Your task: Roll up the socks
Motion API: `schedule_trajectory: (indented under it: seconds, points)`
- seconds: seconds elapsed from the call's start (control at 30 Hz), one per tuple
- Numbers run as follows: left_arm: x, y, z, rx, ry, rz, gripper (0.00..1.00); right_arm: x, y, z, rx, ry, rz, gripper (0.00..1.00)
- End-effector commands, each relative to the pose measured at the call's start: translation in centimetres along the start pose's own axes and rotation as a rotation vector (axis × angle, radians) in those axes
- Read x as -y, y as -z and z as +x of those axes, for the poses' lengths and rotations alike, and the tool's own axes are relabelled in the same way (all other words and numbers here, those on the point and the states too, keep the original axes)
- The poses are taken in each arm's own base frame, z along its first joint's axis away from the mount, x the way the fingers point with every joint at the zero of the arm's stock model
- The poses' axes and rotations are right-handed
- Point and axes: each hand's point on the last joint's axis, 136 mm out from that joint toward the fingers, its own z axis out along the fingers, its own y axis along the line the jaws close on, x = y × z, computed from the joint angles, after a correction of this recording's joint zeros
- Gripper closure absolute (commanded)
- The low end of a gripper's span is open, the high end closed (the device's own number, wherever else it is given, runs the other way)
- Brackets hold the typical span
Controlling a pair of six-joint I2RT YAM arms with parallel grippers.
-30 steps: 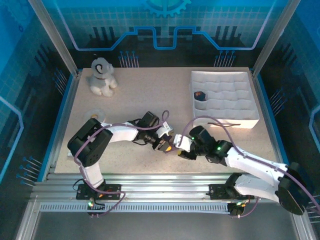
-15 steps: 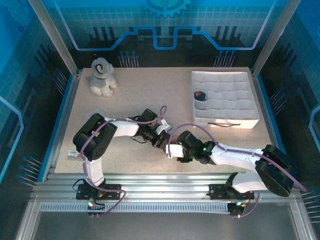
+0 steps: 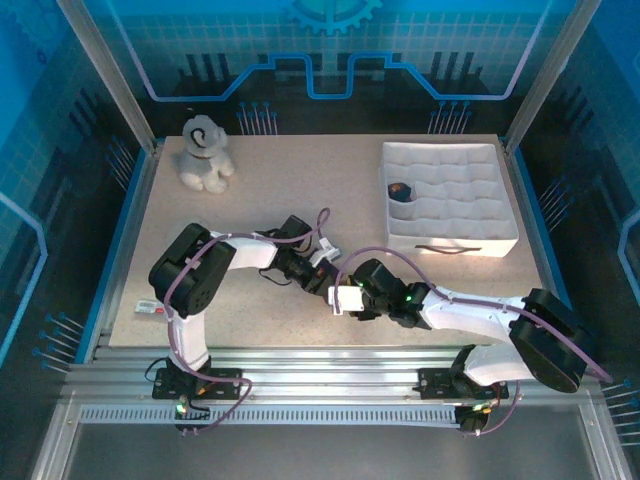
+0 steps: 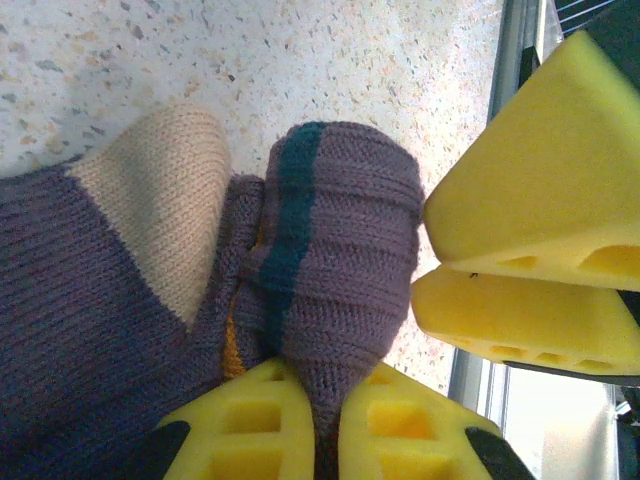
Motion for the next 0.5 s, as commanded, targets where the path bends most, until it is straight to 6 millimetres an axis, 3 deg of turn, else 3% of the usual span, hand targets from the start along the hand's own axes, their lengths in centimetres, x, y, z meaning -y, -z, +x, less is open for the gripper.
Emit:
schedule_trajectory:
  seconds: [0.0,0.47]
  points:
    - [-1.4,-0.6,3.1,-0.091,0.149,-0.019,1.0,0.0,-0.5,-0.3,-0.001,0.058,0.007,0.52]
    - [-0.8,-0.4,3.1,-0.084,0.167,0.038,1.0,-2.0,-3.6,1.7,-0.103,0.121,-0.079,0.53]
